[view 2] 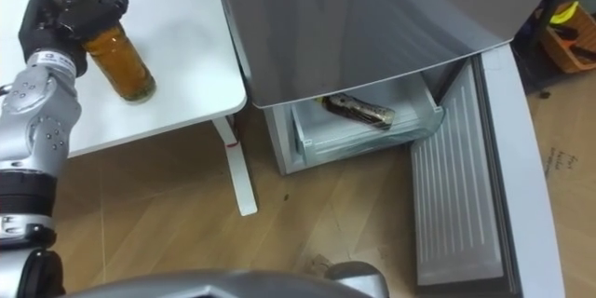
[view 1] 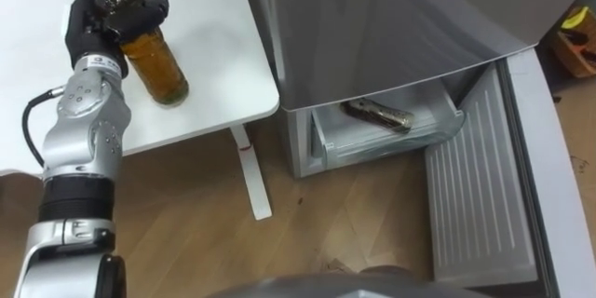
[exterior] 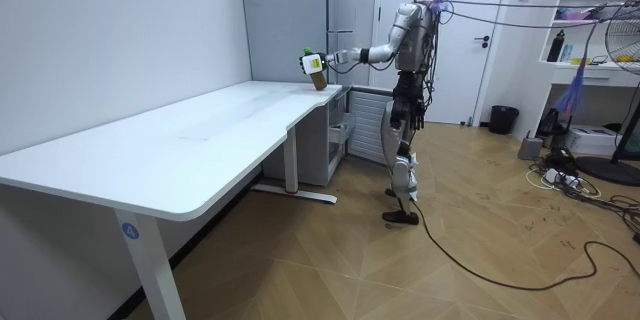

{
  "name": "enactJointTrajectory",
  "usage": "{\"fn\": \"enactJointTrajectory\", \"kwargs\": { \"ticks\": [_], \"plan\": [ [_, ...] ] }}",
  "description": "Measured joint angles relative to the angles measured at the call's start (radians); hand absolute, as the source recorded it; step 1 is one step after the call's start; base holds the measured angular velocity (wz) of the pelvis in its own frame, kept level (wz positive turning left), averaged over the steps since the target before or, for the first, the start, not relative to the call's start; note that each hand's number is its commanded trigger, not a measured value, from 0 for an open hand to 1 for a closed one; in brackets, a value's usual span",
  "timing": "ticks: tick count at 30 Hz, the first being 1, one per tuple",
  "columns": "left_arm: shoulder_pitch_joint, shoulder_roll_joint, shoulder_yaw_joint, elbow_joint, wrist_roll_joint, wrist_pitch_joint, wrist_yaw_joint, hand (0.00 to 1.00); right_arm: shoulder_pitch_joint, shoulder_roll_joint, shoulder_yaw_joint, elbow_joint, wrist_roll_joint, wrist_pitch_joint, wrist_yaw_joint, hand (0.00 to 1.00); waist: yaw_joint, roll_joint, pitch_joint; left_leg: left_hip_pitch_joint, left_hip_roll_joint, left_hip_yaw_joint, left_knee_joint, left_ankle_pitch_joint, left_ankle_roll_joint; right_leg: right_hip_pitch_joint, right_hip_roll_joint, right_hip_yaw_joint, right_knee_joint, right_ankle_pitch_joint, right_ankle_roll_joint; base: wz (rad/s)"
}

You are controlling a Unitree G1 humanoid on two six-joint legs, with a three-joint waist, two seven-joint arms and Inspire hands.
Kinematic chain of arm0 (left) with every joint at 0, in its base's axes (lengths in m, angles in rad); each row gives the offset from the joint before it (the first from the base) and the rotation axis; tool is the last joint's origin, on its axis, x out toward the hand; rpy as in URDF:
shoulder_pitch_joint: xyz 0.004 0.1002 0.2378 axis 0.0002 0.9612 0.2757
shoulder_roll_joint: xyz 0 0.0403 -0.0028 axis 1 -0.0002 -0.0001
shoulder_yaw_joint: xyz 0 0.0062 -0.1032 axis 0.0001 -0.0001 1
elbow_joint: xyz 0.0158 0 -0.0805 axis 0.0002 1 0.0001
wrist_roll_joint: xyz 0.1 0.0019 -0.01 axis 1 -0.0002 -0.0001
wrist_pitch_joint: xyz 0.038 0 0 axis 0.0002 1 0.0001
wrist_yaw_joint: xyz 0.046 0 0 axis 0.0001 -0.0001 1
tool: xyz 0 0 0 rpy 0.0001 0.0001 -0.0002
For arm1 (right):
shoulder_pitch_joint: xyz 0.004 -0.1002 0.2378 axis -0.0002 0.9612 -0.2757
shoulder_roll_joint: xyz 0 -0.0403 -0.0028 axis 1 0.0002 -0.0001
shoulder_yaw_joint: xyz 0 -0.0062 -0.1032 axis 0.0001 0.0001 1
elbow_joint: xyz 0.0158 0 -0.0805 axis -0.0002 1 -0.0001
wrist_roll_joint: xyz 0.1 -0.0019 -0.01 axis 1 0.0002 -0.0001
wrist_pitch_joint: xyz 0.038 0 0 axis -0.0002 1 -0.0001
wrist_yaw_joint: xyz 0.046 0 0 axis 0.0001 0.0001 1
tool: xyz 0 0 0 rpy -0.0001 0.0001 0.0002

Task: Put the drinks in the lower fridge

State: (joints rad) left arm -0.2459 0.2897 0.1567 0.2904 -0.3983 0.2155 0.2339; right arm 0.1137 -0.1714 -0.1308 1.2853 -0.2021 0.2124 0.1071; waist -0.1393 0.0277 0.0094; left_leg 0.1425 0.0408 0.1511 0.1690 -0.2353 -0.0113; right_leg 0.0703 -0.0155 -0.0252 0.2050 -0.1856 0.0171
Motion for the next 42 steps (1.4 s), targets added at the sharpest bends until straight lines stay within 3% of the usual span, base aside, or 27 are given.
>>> {"fn": "enactJointTrajectory", "kwargs": {
  "ticks": [11, 16, 24, 29, 35, 40, 42],
  "plan": [
    [0.011, -0.006, -0.006, -0.125, 0.08, 0.0, -0.012, 1.0, -0.016, -0.003, 0.027, -0.011, 0.006, -0.018, 0.007, 0.0, 0.027, 0.0, 0.0014, -0.011, 0.0, -0.021, 0.001, 0.0, 0.0, -0.003, 0.0, -0.012, -0.002, 0.0, 0.0, 0.04],
    [0.086, -0.008, -0.01, -0.226, 0.083, 0.0, -0.041, 1.0, -0.016, -0.002, 0.031, -0.02, 0.003, -0.019, 0.006, 0.0, 0.032, 0.001, 0.0007, -0.012, 0.0, -0.044, 0.0, 0.0, 0.0, 0.004, -0.001, -0.033, -0.002, 0.0, 0.0, 0.1],
    [0.192, -0.011, -0.009, -0.316, 0.087, 0.006, -0.09, 1.0, -0.012, -0.002, 0.035, -0.018, 0.003, -0.014, 0.017, 0.0, 0.082, 0.003, -0.0005, -0.015, -0.001, -0.077, 0.014, 0.0, 0.0, 0.024, -0.005, -0.066, -0.006, 0.0, 0.0, 0.13],
    [0.223, -0.029, -0.009, -0.391, 0.08, 0.006, -0.089, 1.0, -0.016, -0.008, 0.085, 0.002, 0.004, -0.014, 0.017, 0.0, 0.096, -0.001, -0.0032, -0.028, -0.01, -0.098, 0.029, 0.001, -0.001, 0.034, -0.014, -0.09, -0.021, -0.002, -0.001, 0.15],
    [0.286, -0.048, -0.01, -0.485, 0.038, 0.007, -0.094, 1.0, -0.01, -0.007, 0.111, 0.002, 0.01, 0.0, 0.013, 0.0, 0.117, -0.02, -0.0147, -0.035, -0.018, -0.123, 0.038, 0.002, 0.001, 0.047, -0.022, -0.112, -0.021, -0.011, 0.002, 0.13],
    [0.296, -0.061, -0.011, -0.529, 0.015, 0.007, -0.096, 1.0, -0.028, -0.01, 0.111, -0.016, 0.033, 0.008, -0.023, 0.0, 0.149, -0.029, -0.015, -0.046, -0.019, -0.131, 0.052, 0.002, 0.001, 0.038, -0.023, -0.118, -0.019, -0.01, 0.002, 0.04],
    [0.297, -0.069, -0.011, -0.528, 0.014, 0.007, -0.098, 1.0, -0.038, -0.01, 0.111, -0.046, 0.063, 0.006, -0.033, 0.0, 0.154, -0.027, -0.0113, -0.045, -0.019, -0.139, 0.054, 0.002, 0.001, 0.043, -0.024, -0.128, -0.021, -0.01, 0.002, 0.1]
  ]
}}
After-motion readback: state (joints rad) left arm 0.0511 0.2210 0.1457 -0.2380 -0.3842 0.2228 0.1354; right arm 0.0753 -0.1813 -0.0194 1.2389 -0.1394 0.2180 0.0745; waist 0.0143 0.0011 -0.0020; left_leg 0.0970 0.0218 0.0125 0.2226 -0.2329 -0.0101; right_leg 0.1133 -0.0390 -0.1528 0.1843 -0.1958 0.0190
